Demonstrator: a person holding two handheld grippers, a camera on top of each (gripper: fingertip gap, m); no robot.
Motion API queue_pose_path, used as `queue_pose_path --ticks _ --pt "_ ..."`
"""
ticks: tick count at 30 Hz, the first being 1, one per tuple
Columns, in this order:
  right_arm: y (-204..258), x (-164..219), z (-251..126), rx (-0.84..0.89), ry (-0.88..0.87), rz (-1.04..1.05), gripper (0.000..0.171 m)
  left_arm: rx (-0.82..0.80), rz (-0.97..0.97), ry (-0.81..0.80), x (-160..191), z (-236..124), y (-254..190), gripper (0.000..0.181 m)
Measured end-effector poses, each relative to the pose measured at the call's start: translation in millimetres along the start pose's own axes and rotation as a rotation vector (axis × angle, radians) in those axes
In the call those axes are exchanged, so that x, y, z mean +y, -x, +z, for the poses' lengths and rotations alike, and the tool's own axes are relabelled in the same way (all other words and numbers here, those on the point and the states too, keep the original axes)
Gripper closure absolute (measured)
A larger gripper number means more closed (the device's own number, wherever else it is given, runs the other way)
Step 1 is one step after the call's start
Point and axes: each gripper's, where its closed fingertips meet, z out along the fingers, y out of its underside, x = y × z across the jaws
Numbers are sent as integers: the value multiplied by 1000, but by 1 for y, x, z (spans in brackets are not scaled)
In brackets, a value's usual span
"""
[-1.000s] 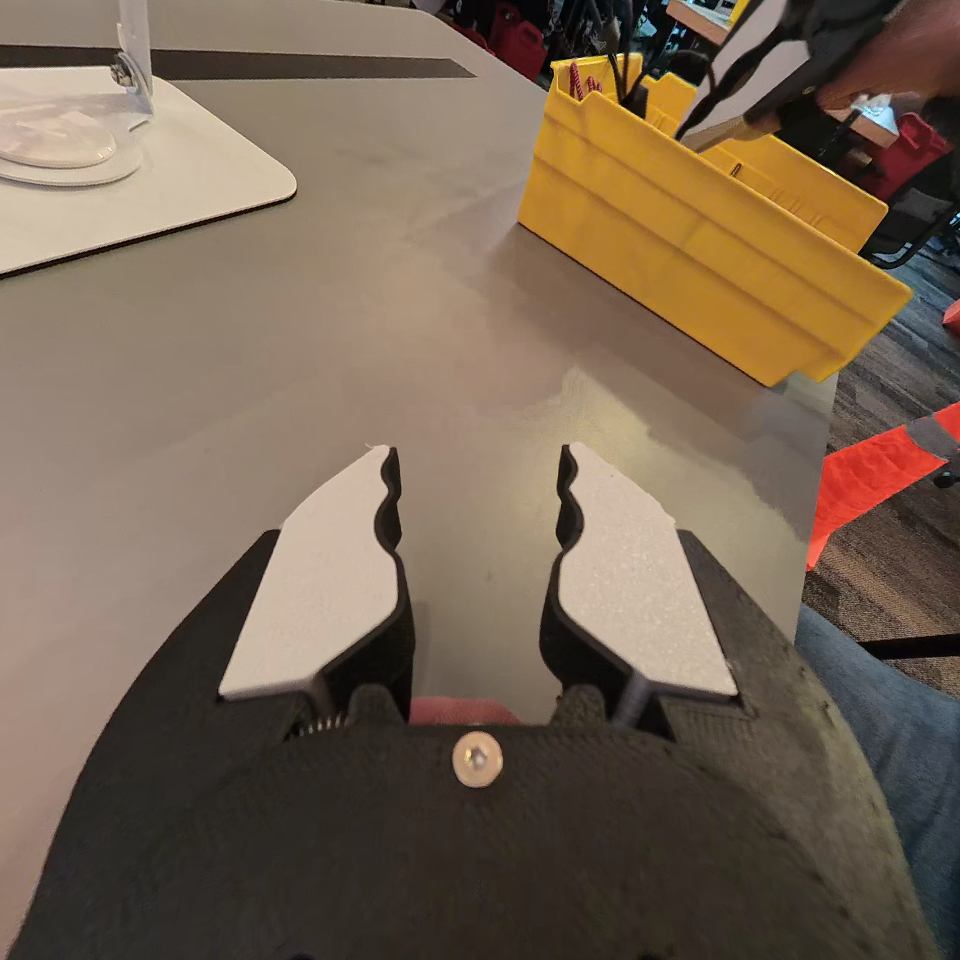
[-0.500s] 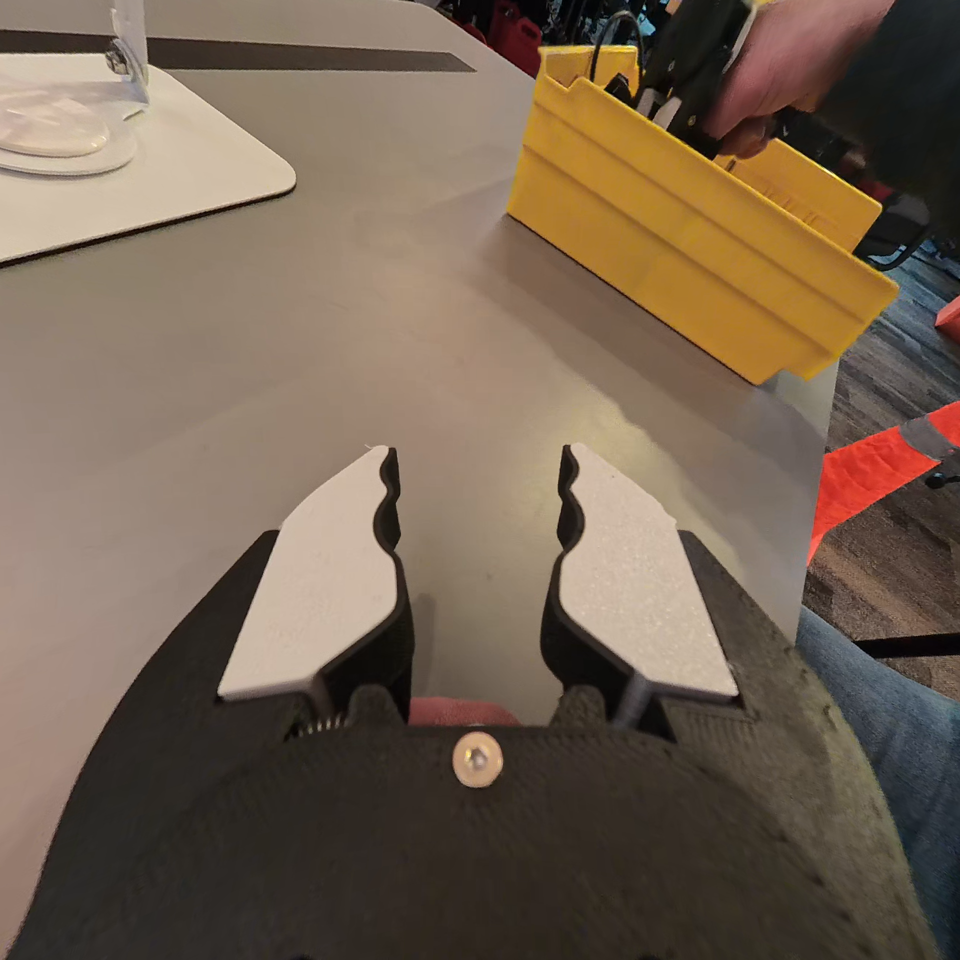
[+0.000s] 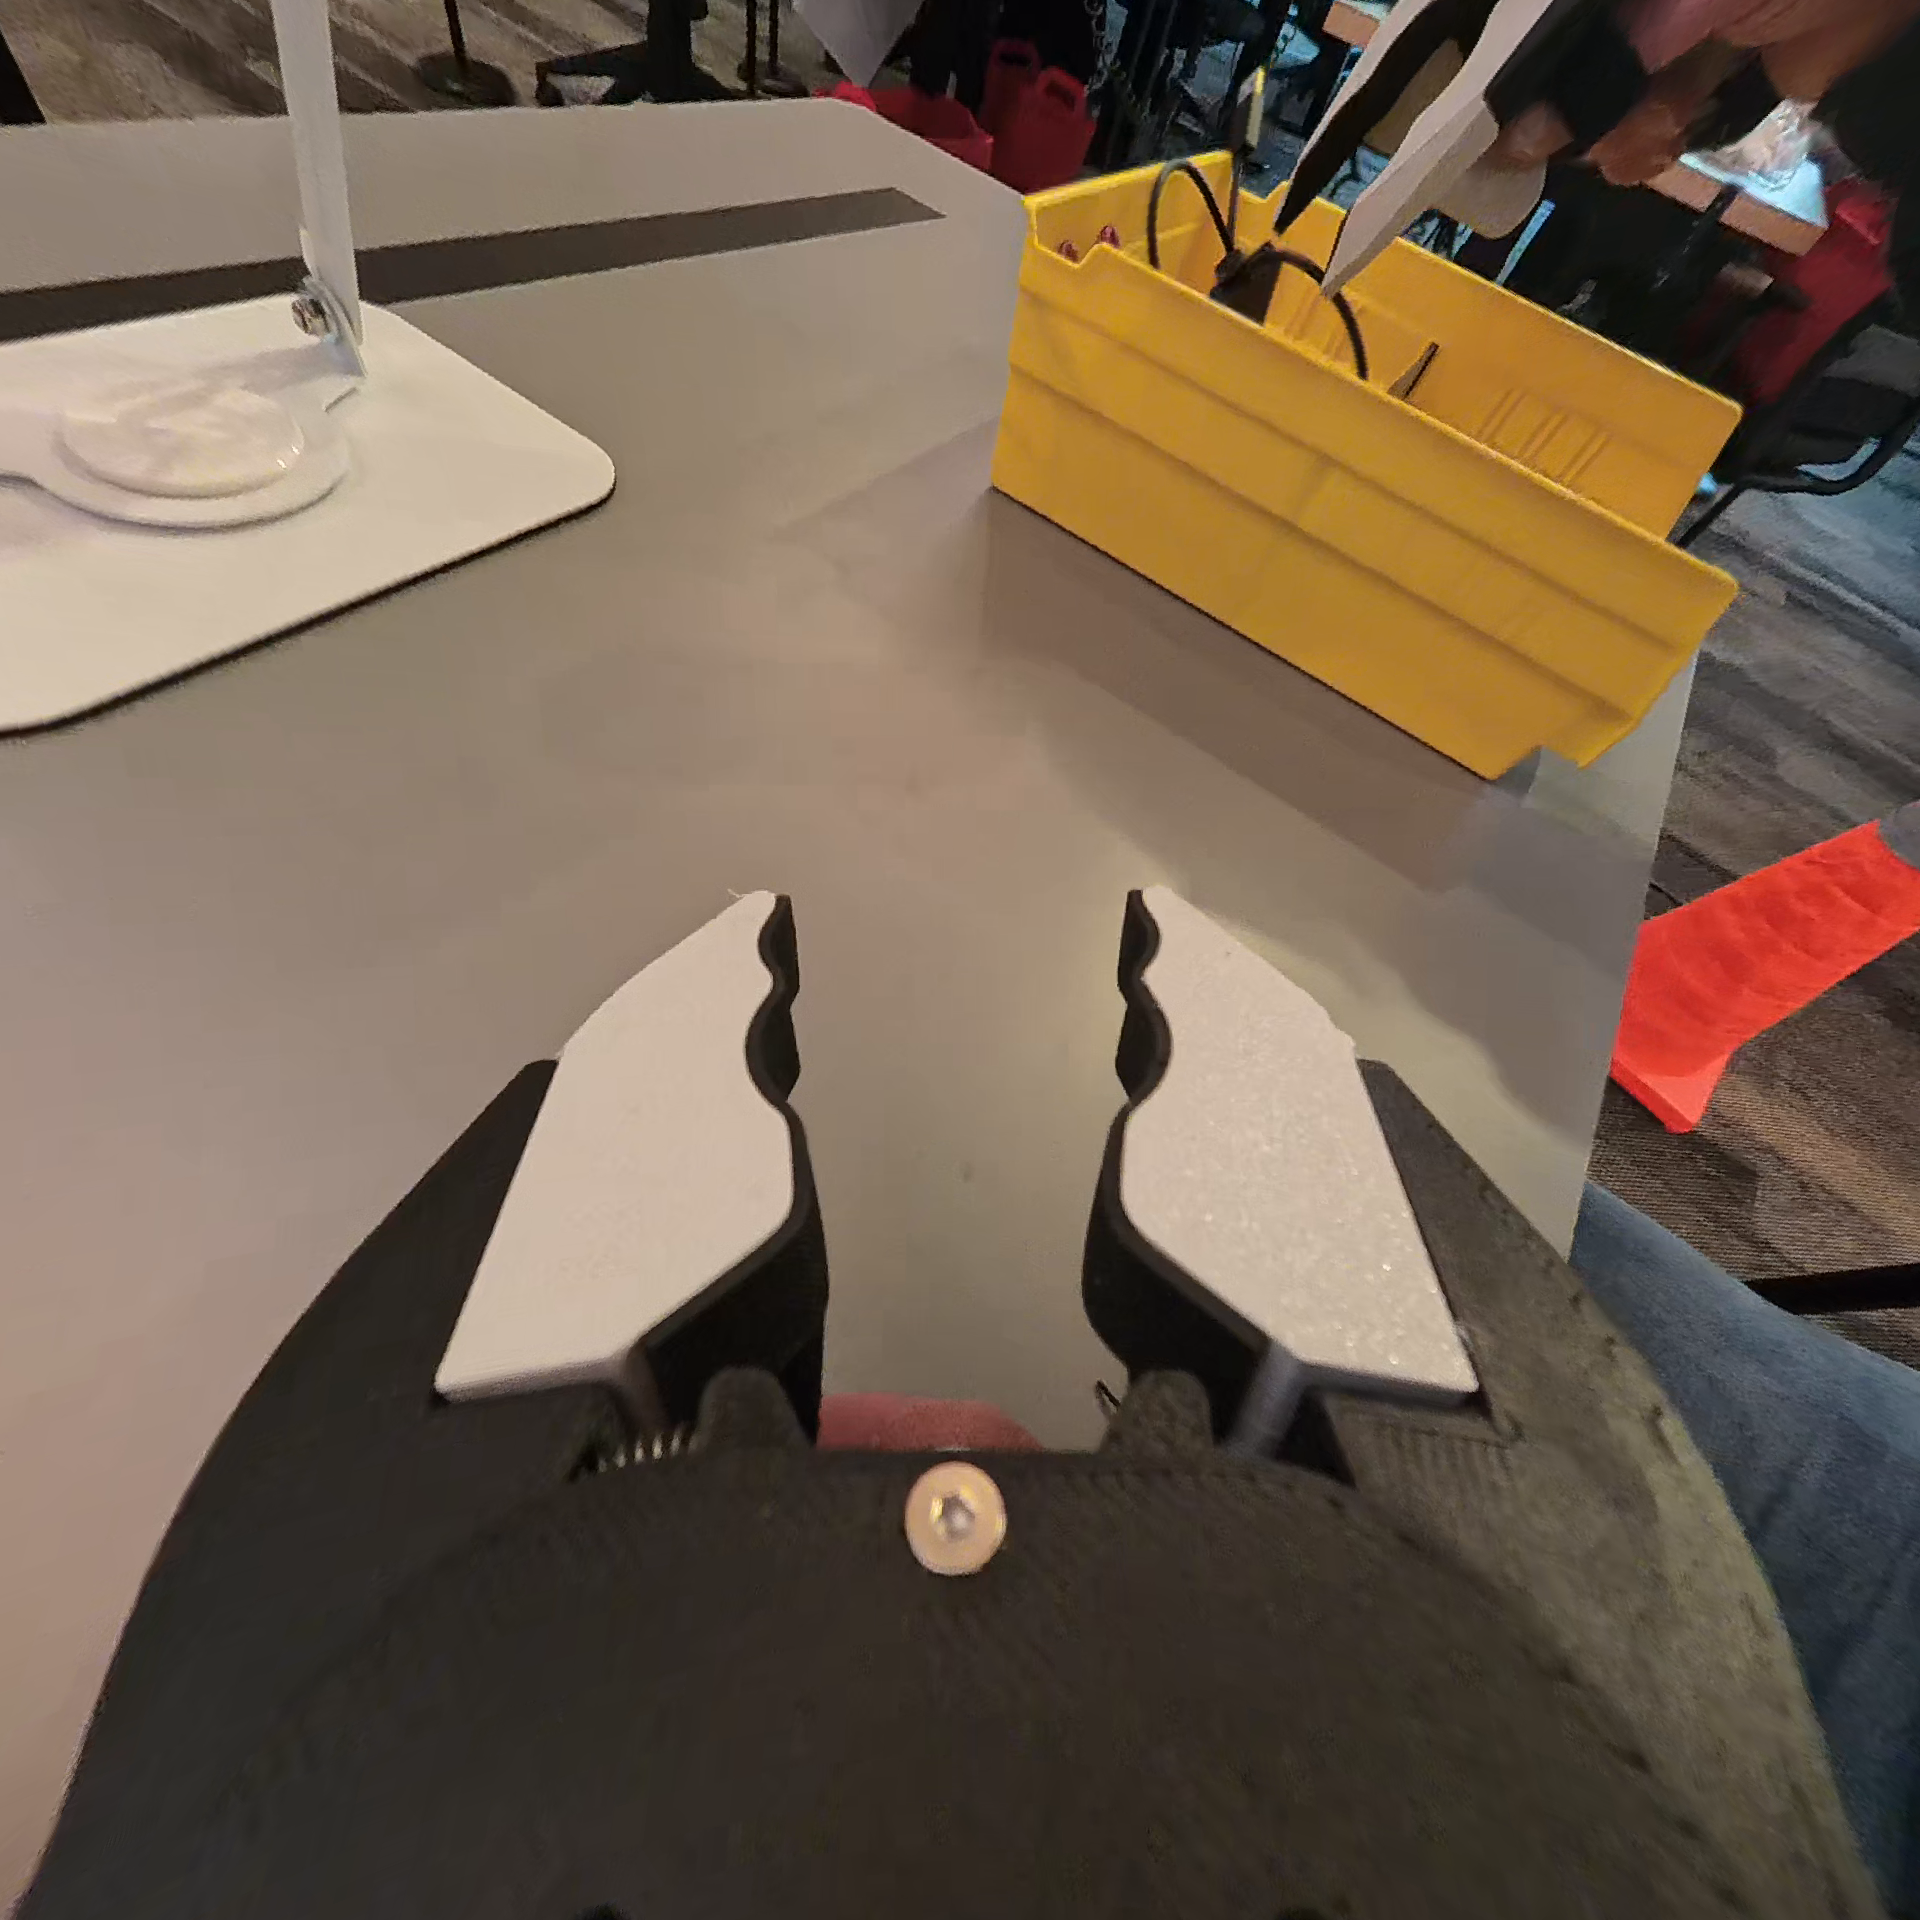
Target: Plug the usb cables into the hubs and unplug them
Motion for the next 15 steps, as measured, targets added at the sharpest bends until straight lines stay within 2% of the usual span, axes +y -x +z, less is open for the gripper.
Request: queue_pose_path --ticks 1,3,6,9,12,15 --pt "1 3 2 6 17 -15 113 -3 7 -2 -2 -2 -1 122" --pt "-3 2 4 61 15 -34 122 -11 19 1 -5 -6 -3 122" --pt "0 9 13 68 54 -12 113 -47 66 23 -8 -14 -4 122" --pt "-8 -6 -4 219 -49 -55 113 -141 169 60 -15 -35 7 121" --pt "-3 -32 -32 308 -249 -59 114 -264 280 98 -33 -75 33 117" --pt "21 -42 -50 338 -330 -77 117 -508 368 158 -56 -139 91 118"
